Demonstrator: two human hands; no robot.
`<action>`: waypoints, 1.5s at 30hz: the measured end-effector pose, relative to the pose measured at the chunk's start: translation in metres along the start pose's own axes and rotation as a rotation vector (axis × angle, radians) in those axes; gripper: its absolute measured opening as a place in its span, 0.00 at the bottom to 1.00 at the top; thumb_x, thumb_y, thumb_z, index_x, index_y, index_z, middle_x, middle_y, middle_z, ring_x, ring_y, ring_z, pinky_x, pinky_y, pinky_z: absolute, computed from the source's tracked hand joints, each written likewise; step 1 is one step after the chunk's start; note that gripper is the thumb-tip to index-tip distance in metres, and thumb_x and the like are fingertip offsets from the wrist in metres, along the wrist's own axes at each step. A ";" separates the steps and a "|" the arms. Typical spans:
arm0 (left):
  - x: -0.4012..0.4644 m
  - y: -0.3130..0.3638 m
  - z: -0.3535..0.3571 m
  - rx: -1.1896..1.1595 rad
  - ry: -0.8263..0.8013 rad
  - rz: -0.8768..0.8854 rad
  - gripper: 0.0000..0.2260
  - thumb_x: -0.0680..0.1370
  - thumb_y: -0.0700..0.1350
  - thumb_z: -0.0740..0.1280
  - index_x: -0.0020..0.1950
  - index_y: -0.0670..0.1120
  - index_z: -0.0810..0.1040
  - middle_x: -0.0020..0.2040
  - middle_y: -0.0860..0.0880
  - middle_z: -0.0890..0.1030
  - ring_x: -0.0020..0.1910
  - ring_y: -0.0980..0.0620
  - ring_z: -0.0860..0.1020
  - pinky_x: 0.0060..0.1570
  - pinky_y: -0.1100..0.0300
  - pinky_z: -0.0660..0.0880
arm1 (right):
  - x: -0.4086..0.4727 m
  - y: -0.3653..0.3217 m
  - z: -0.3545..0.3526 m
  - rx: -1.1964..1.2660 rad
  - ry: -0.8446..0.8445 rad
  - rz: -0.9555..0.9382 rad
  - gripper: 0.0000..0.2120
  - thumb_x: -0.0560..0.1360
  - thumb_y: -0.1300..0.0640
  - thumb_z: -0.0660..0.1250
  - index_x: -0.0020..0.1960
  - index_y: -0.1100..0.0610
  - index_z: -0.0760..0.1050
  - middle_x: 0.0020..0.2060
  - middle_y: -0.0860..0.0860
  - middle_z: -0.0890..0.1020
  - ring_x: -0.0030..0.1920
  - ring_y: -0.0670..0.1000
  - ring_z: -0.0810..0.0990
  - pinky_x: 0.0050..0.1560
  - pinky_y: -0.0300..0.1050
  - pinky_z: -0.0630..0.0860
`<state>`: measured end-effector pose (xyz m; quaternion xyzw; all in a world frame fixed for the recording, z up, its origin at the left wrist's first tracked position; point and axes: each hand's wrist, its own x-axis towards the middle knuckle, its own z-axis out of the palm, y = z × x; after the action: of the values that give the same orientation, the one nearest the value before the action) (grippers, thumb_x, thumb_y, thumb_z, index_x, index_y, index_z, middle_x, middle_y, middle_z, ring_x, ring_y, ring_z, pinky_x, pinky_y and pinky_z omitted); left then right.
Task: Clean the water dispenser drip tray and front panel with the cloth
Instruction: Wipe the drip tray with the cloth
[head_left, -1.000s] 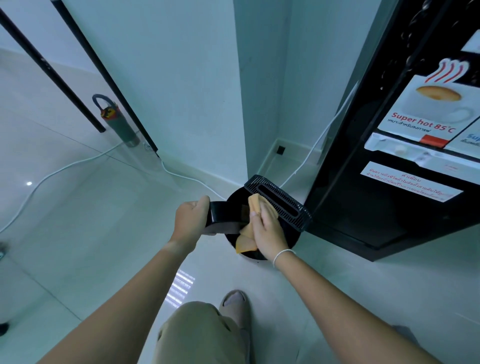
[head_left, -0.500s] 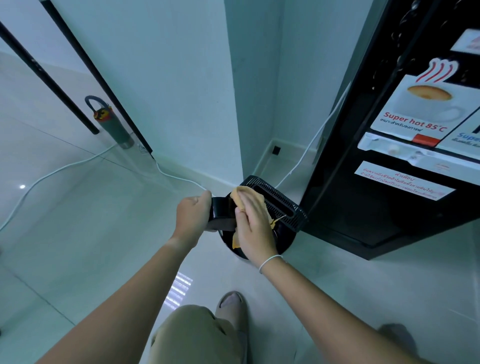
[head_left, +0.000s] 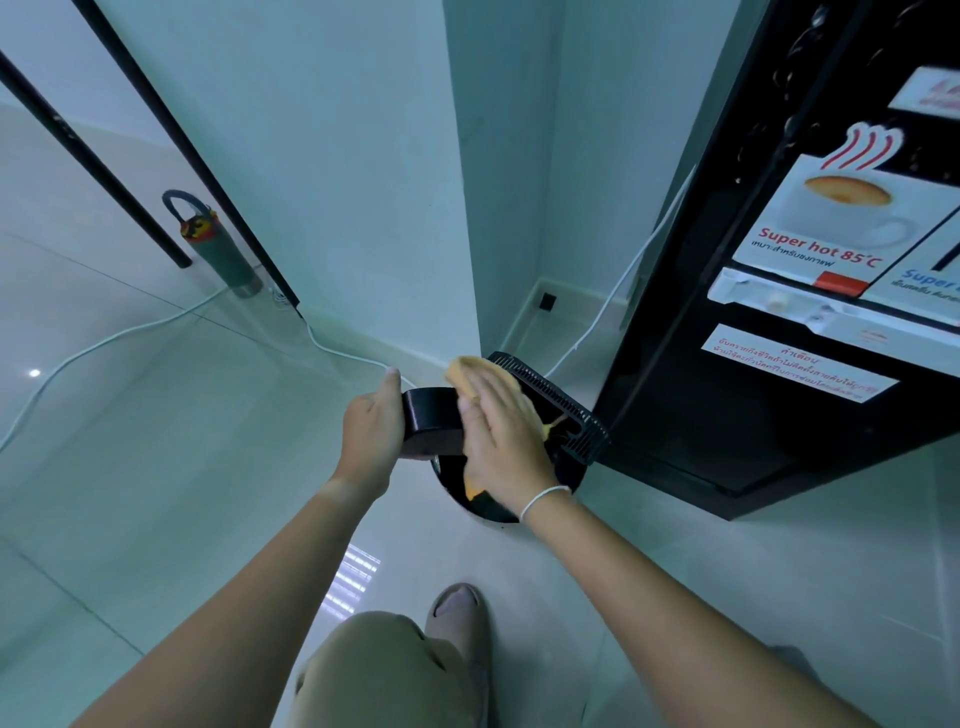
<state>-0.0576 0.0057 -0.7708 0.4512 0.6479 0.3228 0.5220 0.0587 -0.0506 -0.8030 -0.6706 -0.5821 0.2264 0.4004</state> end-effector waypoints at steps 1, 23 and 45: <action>0.001 0.001 -0.003 -0.005 0.002 -0.009 0.19 0.77 0.56 0.58 0.39 0.40 0.73 0.37 0.41 0.73 0.35 0.41 0.78 0.42 0.40 0.80 | 0.003 0.009 -0.004 -0.018 -0.004 0.064 0.28 0.75 0.46 0.45 0.68 0.57 0.69 0.68 0.51 0.72 0.69 0.51 0.67 0.70 0.43 0.57; -0.016 -0.008 0.013 -0.574 0.024 -0.189 0.13 0.80 0.47 0.53 0.43 0.47 0.75 0.41 0.46 0.78 0.41 0.46 0.78 0.32 0.52 0.81 | 0.024 0.033 -0.025 0.964 0.430 0.898 0.13 0.80 0.54 0.54 0.64 0.54 0.67 0.50 0.57 0.79 0.44 0.56 0.78 0.28 0.38 0.72; -0.029 -0.020 0.028 0.264 -0.033 0.520 0.21 0.80 0.48 0.55 0.27 0.45 0.56 0.25 0.50 0.59 0.25 0.54 0.59 0.27 0.57 0.57 | 0.028 0.009 -0.048 0.896 0.004 0.991 0.33 0.58 0.38 0.72 0.53 0.58 0.71 0.44 0.59 0.76 0.38 0.58 0.76 0.37 0.45 0.77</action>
<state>-0.0342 -0.0296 -0.7840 0.6715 0.5382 0.3512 0.3690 0.1076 -0.0372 -0.7781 -0.6281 -0.0540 0.6022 0.4899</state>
